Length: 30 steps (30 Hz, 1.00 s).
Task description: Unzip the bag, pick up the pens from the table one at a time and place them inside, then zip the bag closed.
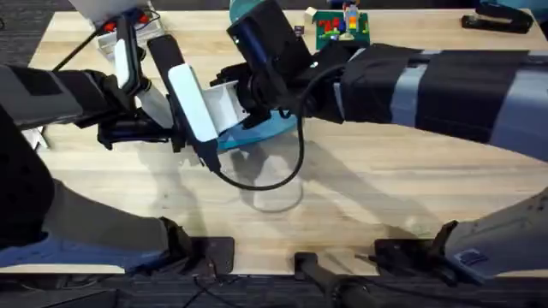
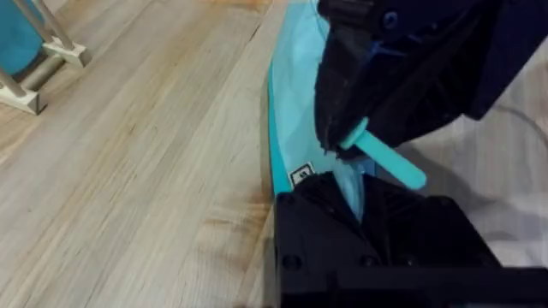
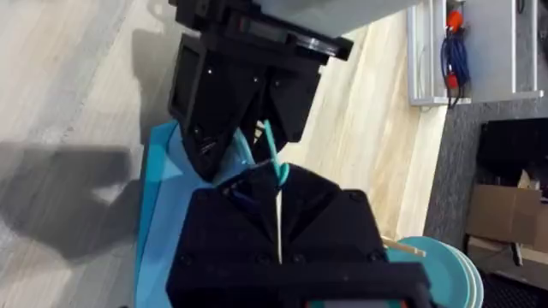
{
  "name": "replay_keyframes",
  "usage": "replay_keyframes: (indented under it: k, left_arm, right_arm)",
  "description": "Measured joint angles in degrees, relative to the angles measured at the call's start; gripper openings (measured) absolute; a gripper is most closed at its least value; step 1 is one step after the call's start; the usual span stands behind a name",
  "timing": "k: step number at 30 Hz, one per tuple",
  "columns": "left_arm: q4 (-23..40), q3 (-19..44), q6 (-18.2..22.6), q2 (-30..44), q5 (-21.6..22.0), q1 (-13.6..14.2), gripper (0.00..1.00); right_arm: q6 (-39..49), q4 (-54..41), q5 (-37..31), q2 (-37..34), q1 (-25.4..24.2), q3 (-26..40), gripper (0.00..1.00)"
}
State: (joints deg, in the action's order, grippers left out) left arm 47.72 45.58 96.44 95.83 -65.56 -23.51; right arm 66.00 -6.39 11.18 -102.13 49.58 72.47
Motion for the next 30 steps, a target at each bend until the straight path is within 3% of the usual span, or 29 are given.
replay_keyframes:
  k: [19,30]
  left_arm:
    - [0.0,0.0,0.0,0.0,-0.2,0.0,0.045]
    - [-1.6,0.0,0.0,0.0,-0.9,0.0,0.045]
  right_arm:
    - [-4.5,-2.2,1.9,0.2,-3.6,0.0,0.031]
    - [-5.2,-8.4,2.2,2.6,-9.7,0.0,0.031]
